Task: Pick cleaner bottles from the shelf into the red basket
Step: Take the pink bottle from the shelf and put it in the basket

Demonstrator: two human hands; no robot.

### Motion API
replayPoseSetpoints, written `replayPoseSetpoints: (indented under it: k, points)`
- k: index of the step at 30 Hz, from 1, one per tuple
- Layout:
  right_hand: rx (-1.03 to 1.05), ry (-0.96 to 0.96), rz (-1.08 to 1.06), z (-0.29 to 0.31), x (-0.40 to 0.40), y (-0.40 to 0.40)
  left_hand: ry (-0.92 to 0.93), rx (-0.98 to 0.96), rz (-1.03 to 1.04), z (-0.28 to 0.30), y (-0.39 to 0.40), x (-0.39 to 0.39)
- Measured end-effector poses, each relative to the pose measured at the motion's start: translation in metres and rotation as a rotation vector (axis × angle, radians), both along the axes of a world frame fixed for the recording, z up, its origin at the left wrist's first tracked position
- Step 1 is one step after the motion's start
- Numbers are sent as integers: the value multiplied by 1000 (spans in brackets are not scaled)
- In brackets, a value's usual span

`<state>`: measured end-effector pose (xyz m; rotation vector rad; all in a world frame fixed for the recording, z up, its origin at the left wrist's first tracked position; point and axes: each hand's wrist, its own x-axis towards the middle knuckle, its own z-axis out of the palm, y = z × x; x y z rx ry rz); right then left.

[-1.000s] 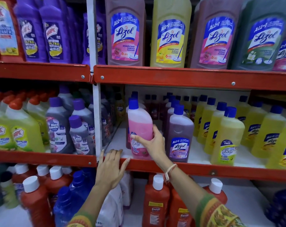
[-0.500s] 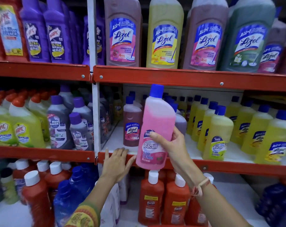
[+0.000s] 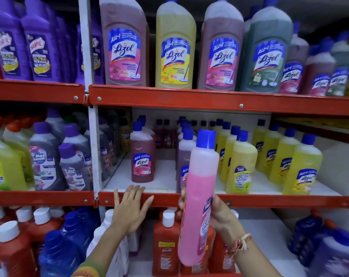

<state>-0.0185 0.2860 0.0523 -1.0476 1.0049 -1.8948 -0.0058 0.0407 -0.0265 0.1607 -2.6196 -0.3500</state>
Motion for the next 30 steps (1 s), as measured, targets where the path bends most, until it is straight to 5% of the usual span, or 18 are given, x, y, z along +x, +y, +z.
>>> replayPoseSetpoints:
  k: [3,7,13,16,30]
  points:
    - [1,44,-132,-10,-3,8,-3,236,-66,25,19,13]
    - [6,128,-357,-14,6,24,155,639,-444,83,57,32]
    - [130,247,-652,-37,26,43,134,601,-711,112,116,65]
    - [210,239,-726,-60,31,58,168,613,-690,89,135,67]
    - [745,188,-708,-235,46,112,-346,906,-386,-122,173,70]
